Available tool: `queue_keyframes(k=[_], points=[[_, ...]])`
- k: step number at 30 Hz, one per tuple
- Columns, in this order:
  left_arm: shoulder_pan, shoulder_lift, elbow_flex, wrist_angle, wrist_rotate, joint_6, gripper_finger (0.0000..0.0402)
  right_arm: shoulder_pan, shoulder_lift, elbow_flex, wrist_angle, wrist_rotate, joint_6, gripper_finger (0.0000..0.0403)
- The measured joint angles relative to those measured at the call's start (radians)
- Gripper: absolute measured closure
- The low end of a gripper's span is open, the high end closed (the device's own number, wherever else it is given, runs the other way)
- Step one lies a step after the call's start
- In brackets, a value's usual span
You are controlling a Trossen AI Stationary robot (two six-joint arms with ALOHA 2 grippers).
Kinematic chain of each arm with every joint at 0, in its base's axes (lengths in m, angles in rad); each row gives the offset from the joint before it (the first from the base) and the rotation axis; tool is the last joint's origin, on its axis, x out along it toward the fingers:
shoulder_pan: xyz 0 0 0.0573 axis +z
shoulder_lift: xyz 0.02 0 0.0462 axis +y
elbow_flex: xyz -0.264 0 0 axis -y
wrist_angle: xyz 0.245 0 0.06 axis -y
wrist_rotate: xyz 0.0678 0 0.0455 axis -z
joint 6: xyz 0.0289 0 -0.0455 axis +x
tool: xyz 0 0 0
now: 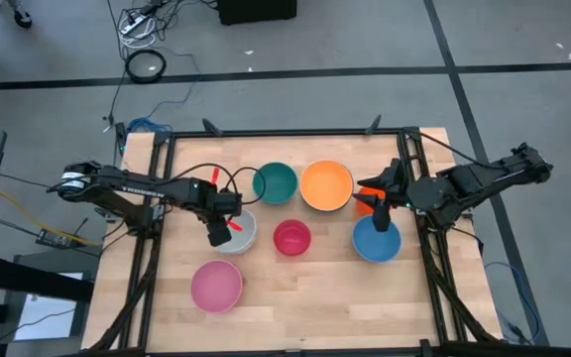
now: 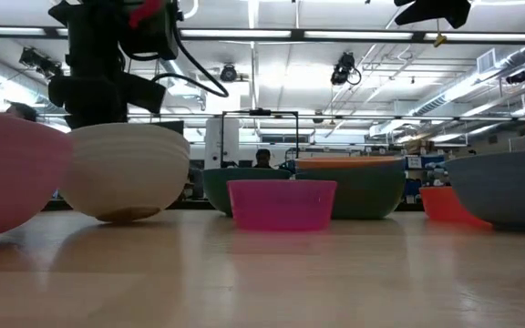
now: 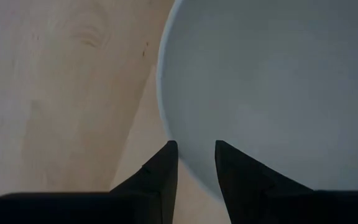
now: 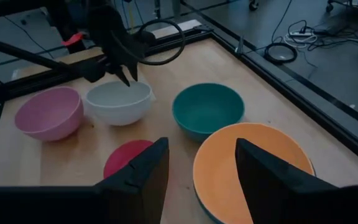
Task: Nest bowls inside each other
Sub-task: Stack the white bowl on top of the light orange bowl
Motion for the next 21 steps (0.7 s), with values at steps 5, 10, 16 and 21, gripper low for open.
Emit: queue_keyframes(k=[5,10,16,21], points=[[0.000,0.000,0.000,0.001,-0.025,0.003,0.0287,0.000,0.000,0.000,0.000,0.000,0.000,0.0229],[0.000,0.000,0.000,0.001,-0.032,0.009,0.0287,0.000,0.000,0.000,0.000,0.000,0.000,0.0229],[0.000,0.000,0.000,0.003,-0.048,-0.009,0.0285,0.000,0.000,0.000,-0.001,0.000,0.000,0.0229],[0.000,0.000,0.000,0.011,-0.039,-0.012,0.0274,0.000,0.000,0.000,-0.001,-0.001,0.000,0.0229]])
